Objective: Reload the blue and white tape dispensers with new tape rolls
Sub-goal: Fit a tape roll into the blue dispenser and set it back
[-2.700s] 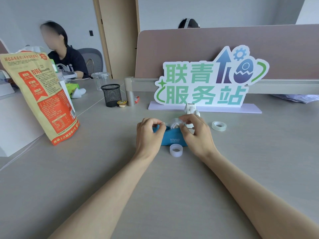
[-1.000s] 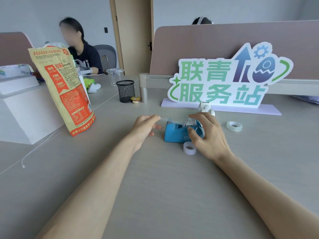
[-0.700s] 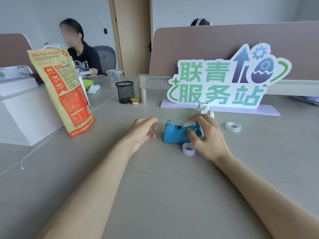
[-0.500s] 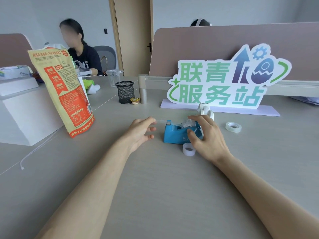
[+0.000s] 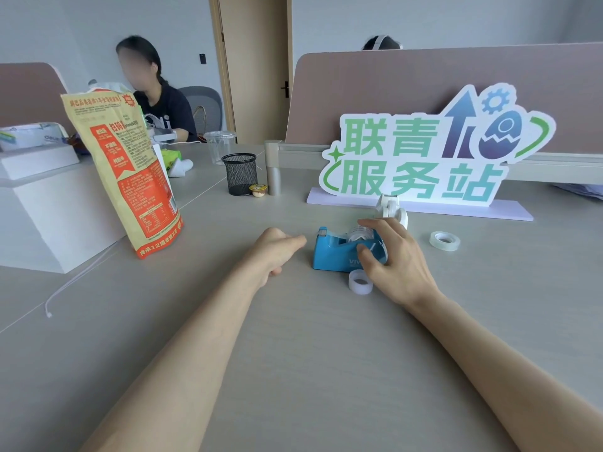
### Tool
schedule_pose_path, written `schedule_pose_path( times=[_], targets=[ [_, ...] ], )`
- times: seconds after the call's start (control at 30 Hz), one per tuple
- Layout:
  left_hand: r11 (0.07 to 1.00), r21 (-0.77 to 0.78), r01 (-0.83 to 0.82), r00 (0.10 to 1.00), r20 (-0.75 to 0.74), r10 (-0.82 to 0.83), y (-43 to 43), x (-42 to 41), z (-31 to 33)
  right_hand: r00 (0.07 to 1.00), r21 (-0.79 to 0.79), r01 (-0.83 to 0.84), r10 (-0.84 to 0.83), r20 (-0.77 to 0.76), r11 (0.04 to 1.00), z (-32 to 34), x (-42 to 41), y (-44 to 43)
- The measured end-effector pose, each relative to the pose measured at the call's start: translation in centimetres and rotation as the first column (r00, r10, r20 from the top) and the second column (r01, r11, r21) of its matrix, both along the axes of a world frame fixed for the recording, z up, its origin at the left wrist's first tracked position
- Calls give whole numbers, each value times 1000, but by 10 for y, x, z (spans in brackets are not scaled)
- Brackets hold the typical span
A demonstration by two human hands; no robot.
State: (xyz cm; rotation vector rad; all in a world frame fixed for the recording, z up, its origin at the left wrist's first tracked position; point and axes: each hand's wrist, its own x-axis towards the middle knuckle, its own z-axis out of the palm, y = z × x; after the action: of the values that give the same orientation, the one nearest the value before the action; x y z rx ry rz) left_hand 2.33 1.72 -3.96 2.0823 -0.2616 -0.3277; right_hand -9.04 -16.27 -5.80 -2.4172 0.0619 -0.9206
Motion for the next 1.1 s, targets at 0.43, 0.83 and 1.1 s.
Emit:
schedule_pose_path(
  times=[0.43,0.83,1.1],
  targets=[
    [987,137,86,987,121,-103,-4,-5,-2,1000,-7,8,-8,-19,1000,1,0,2],
    [999,-33,-31,904,425,42,-1,-15,-13,999,11,10,-10,-37,1000,3,-4,3],
    [993,-116,25,891,454,31,-4,-18,-13,998,23,11,-10,-55,1000,4,-5,4]
  ],
)
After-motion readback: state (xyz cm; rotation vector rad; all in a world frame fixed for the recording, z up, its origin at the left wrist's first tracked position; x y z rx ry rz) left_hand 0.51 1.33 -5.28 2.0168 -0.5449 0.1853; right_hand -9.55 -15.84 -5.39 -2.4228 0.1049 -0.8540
